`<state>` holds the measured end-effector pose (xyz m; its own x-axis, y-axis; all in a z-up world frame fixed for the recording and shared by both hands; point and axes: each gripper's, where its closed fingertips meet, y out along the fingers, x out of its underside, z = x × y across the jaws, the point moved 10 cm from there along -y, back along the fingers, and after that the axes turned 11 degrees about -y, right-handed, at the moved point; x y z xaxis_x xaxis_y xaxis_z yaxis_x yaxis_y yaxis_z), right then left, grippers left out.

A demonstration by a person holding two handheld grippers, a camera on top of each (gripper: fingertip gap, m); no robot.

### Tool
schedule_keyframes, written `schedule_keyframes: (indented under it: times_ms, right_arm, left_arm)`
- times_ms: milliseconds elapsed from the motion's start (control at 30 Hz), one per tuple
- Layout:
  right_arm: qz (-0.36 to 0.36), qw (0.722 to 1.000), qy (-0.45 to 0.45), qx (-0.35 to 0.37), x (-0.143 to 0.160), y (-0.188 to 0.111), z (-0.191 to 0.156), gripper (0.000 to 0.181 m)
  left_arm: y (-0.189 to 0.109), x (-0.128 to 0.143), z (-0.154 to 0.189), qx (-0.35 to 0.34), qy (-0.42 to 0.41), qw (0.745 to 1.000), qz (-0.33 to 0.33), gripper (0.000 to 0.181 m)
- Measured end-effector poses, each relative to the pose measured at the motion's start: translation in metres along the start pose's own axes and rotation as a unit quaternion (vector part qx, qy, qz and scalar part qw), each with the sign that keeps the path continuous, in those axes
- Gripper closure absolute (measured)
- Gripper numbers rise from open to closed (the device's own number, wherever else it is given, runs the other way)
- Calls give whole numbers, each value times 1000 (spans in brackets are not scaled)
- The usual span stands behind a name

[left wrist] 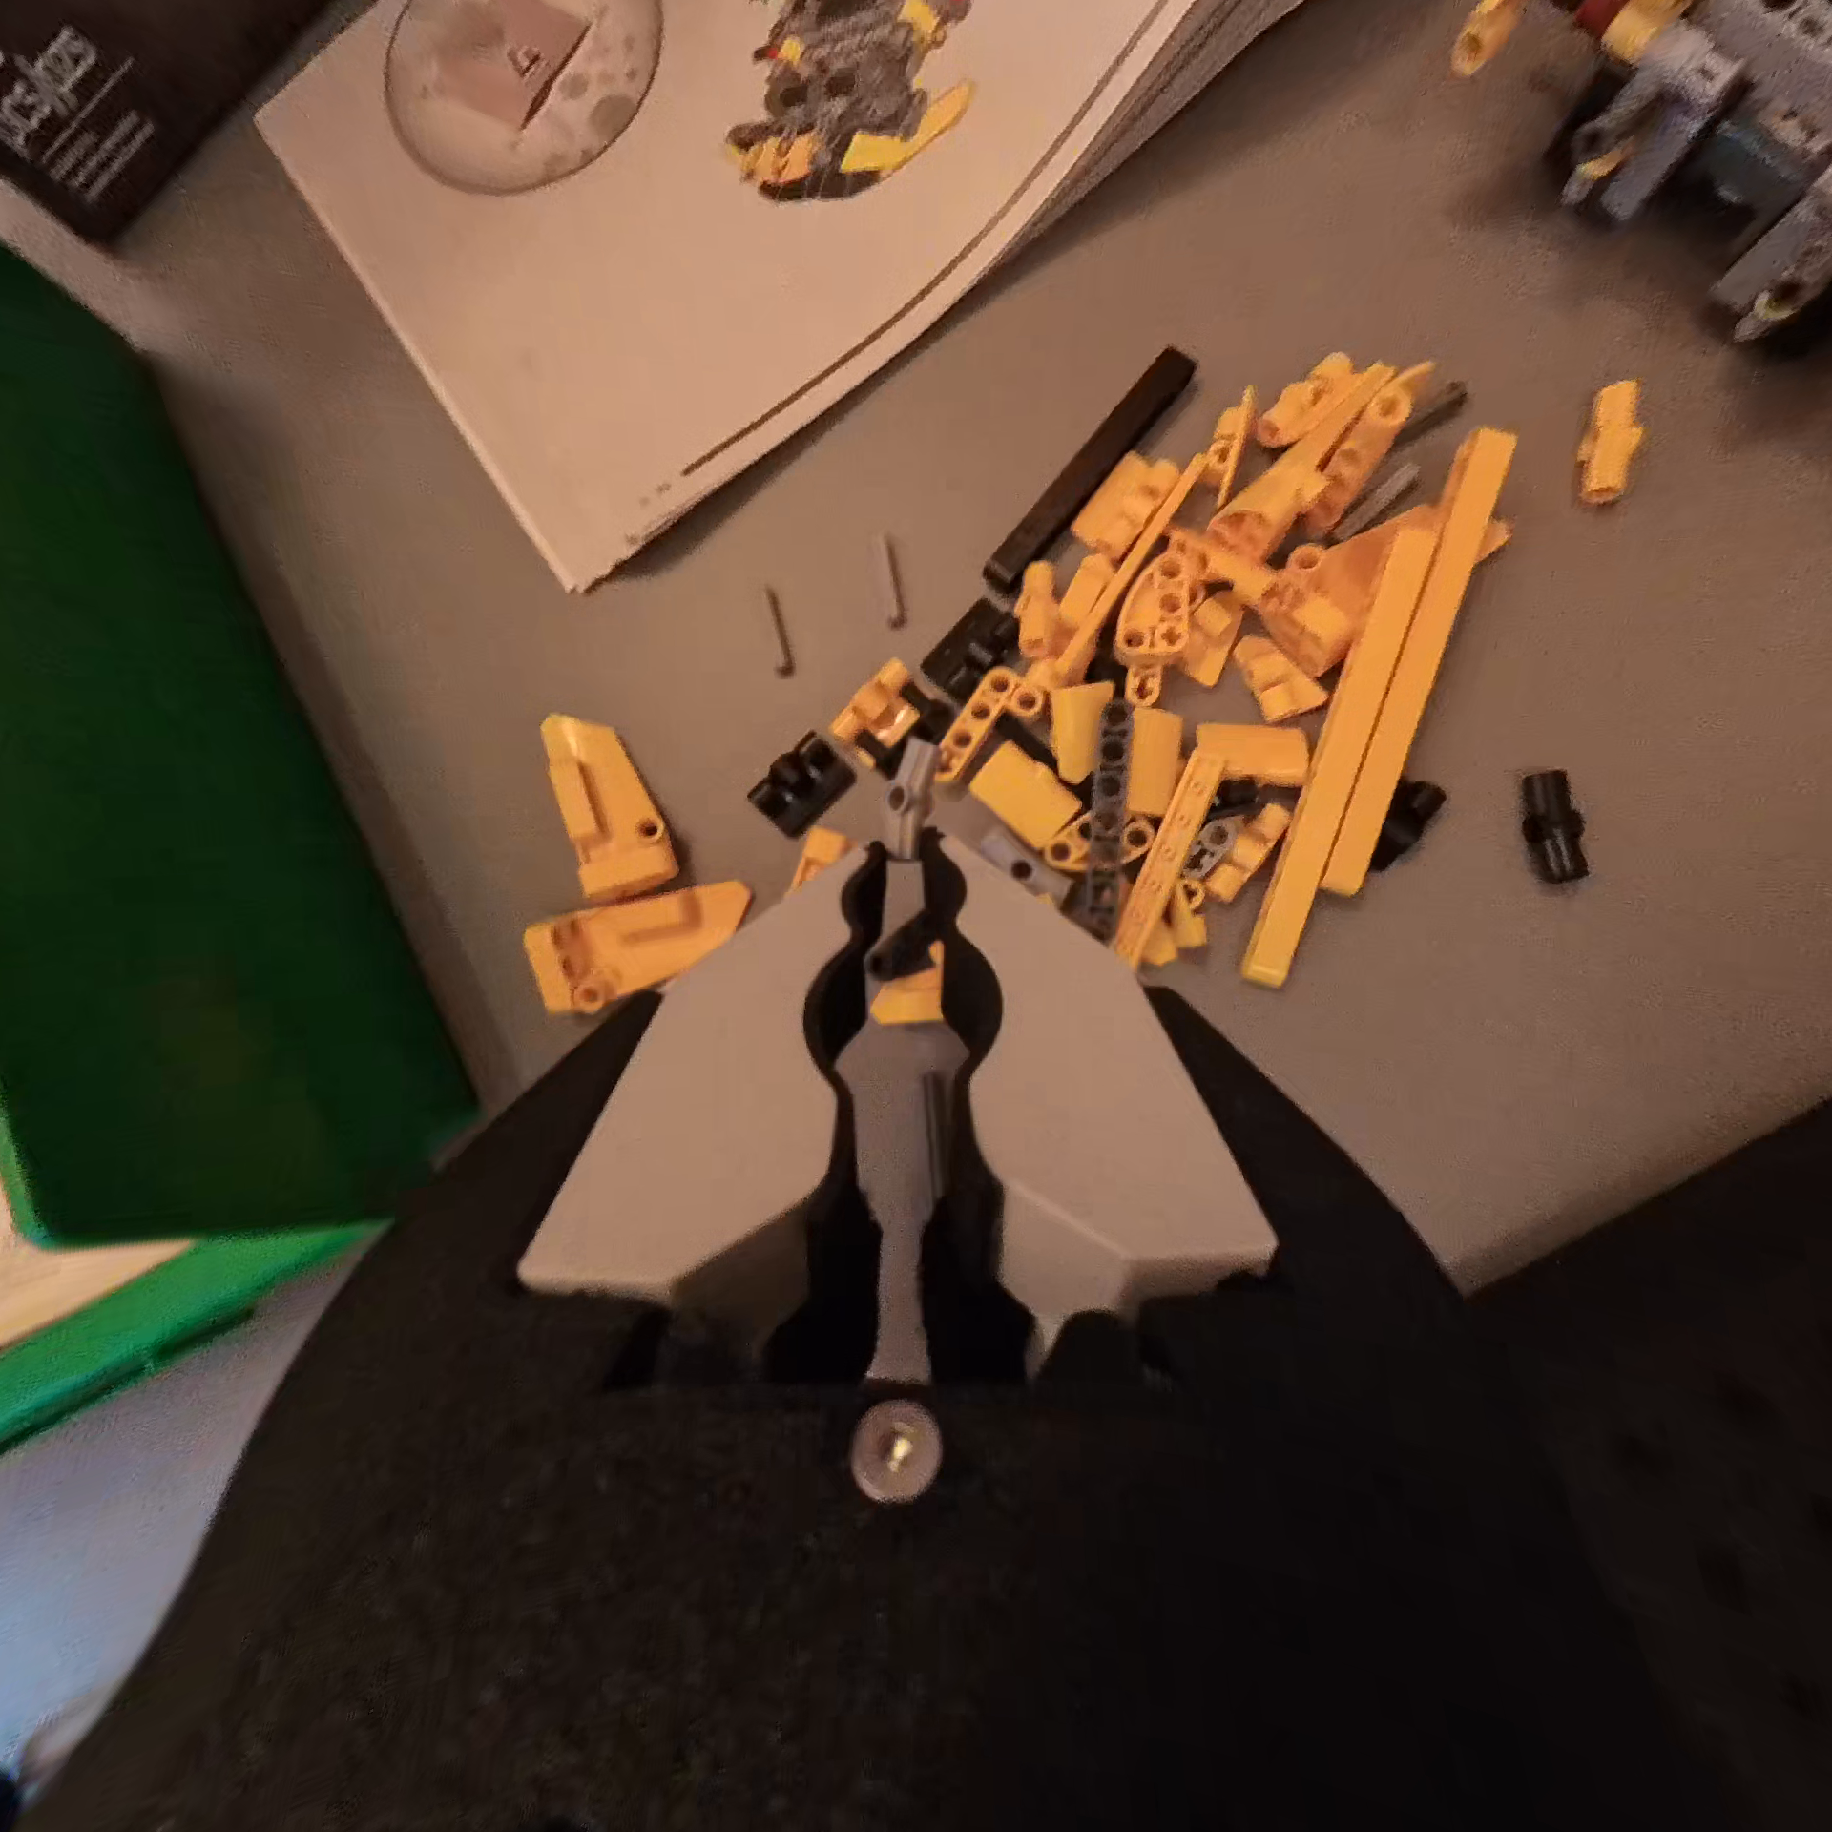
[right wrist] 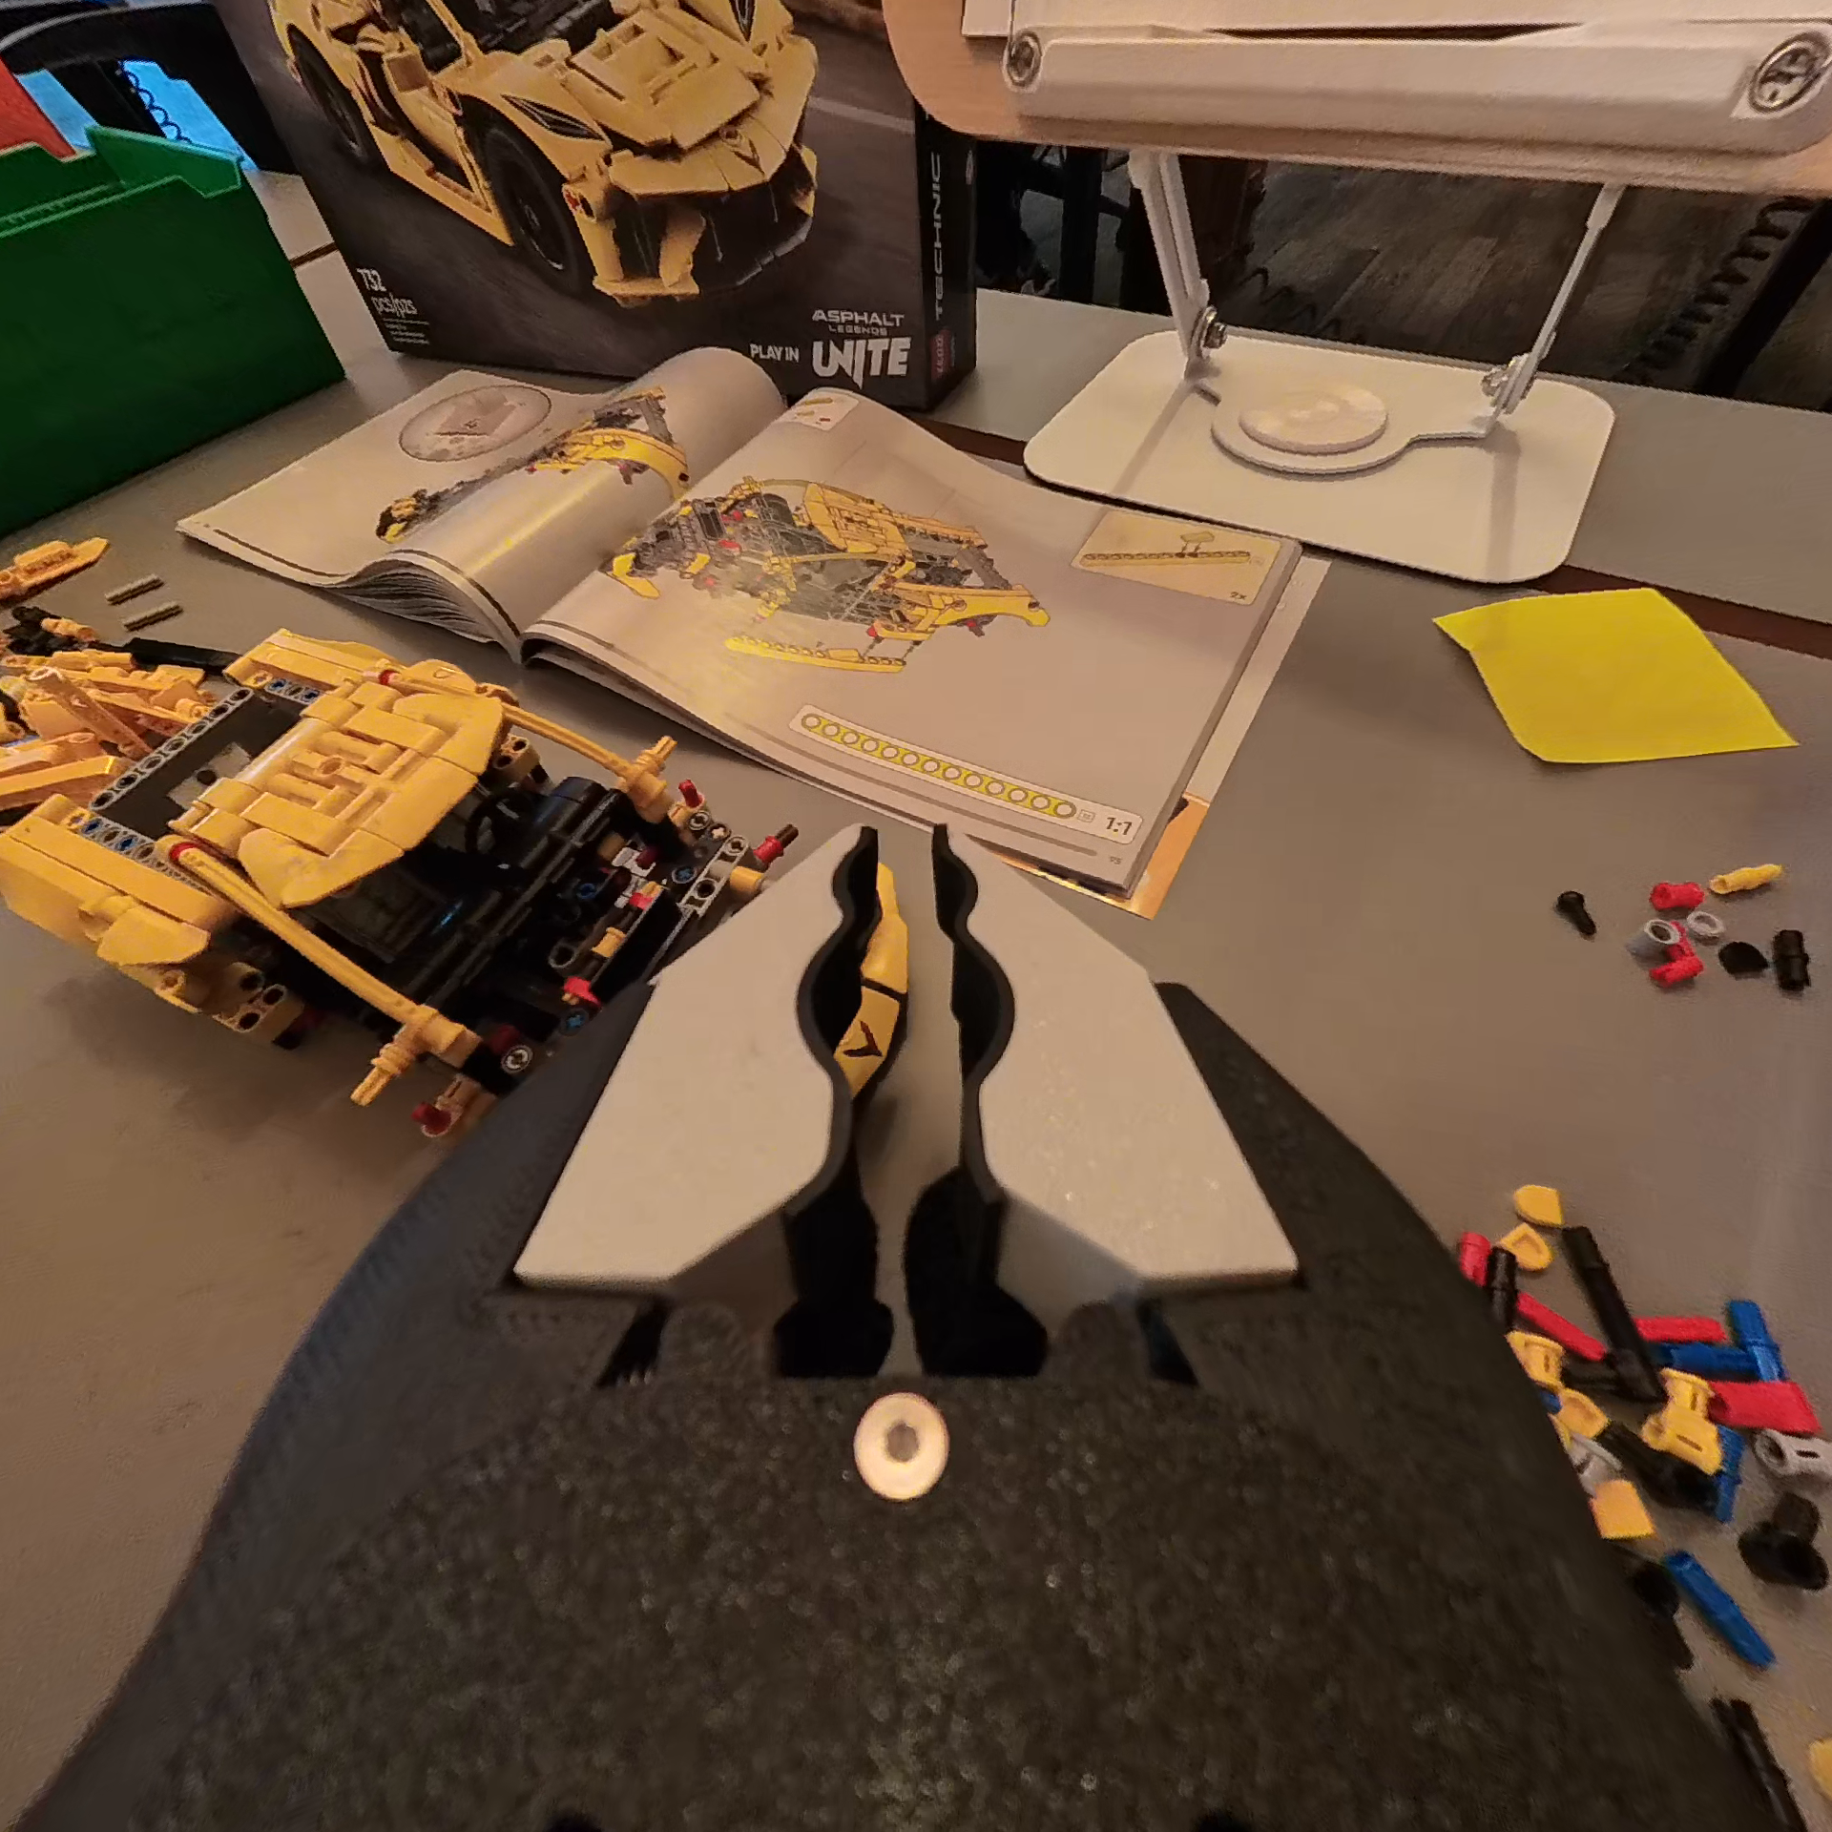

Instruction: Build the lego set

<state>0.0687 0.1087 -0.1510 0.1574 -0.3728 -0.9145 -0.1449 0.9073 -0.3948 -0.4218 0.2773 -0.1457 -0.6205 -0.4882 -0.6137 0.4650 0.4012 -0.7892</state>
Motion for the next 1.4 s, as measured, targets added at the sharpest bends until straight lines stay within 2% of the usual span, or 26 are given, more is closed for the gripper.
schedule_keyframes:
  times_ms: [100, 167, 367, 567, 600, 667, 700, 833, 933, 1000, 1133, 1333, 1400]
  right_arm:
    - [-1, 1000, 1, -2, 0, 1, 0, 172]
    - [-1, 1000, 1, -4, 0, 2, -1, 172]
    - [-6, 1000, -3, -8, 0, 4, -4, 172]
    - [-11, 1000, -12, -13, 0, 7, -8, 172]
    - [-12, 1000, -13, -12, 0, 7, -8, 172]
    - [-13, 1000, -13, -10, 1, 7, -7, 172]
    - [-11, 1000, -11, -9, 0, 6, -7, 172]
    - [-10, 1000, -8, -8, 0, 5, -5, 172]
    - [-12, 1000, -9, -6, 1, 6, -5, 172]
    - [-14, 1000, -9, -5, 2, 5, -4, 172]
    - [-14, 1000, -6, -2, 2, 5, -2, 173]
    - [-14, 1000, -5, -9, 2, 6, -4, 172]
    - [-16, 1000, -10, -12, 2, 7, -6, 172]
  left_arm:
    - [-9, 17, -10, -31, -38, 999, -10, 175]
    - [-15, 30, -12, -27, -59, 998, -19, 175]
    - [-26, 70, 16, 110, -59, 992, -37, 175]
    - [-18, 76, 32, 174, -69, 981, -38, 174]
    - [-16, 76, 32, 174, -72, 981, -42, 174]
    - [-15, 72, 32, 165, -68, 983, -34, 155]
    - [-15, 67, 31, 162, -65, 984, -20, 154]
    - [-8, 47, 28, 113, -24, 993, 27, 157]
    - [5, 43, 25, 64, 26, 998, -4, 158]
    - [10, 42, 25, 59, 45, 997, -15, 171]
    - [7, 40, 26, 44, 67, 997, -14, 171]
    - [-18, 55, -2, -11, -9, 1000, -21, 172]
    - [-27, 64, -6, -6, -21, 1000, -22, 172]
